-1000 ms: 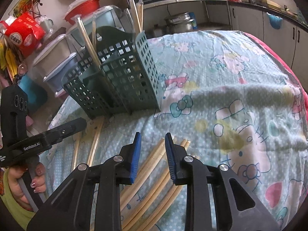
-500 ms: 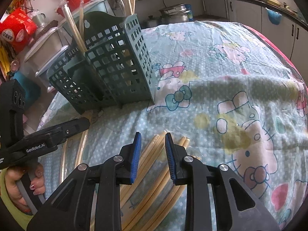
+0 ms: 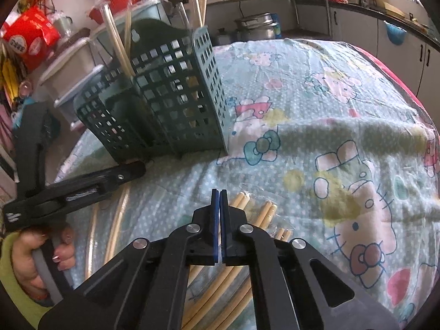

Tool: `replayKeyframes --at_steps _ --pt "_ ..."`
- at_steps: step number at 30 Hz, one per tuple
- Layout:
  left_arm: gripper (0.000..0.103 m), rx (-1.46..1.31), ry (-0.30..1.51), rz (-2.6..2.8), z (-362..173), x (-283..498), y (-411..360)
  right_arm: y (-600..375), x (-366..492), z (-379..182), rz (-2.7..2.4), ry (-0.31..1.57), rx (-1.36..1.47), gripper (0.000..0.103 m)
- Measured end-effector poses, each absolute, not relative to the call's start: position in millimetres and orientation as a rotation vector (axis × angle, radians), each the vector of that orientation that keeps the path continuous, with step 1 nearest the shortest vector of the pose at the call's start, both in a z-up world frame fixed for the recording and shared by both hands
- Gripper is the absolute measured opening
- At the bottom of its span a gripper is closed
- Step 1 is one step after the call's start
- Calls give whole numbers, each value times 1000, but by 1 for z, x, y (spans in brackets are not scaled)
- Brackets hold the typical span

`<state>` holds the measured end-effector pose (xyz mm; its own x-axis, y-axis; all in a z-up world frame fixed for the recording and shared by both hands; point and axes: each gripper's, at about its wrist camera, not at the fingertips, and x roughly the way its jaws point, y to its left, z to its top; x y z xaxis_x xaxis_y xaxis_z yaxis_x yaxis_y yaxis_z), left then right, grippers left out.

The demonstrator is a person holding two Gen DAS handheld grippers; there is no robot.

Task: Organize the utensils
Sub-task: 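Close the right gripper on a loose chopstick while the left gripper grasps another, then lift the chopstick with the right gripper toward the caddy while the left gripper carries its own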

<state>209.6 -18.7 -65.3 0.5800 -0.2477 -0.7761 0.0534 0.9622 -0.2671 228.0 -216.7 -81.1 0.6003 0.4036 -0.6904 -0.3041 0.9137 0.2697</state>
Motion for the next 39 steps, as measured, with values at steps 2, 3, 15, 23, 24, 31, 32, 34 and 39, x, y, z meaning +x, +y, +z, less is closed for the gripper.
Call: replayKeyframes --at_steps 2,3,15,23,24,31,32,34,39 --pt "26 -224 936 -168 -67 211 -20 -219 227 -79 422 823 148 1" --pt "22 -225 935 -162 -67 211 -20 -221 226 -78 426 819 159 1" --pt "4 -266 907 -208 -58 204 -3 -235 213 -57 463 759 234 1" --pt "3 -299 824 -286 -28 183 6 -236 201 -37 482 693 249 1" --pt "3 -305 813 -292 -24 180 8 -236 199 -34 486 683 249 1" --pt "3 -321 746 -321 1 166 10 -230 185 -13 510 614 233 1" --pt "3 -323 738 -324 4 164 9 -230 183 -10 513 608 232 1" --pt "3 -328 718 -333 12 161 11 -228 180 -4 521 589 230 1" --pt "2 -340 672 -354 28 151 10 -226 172 8 529 553 228 1"
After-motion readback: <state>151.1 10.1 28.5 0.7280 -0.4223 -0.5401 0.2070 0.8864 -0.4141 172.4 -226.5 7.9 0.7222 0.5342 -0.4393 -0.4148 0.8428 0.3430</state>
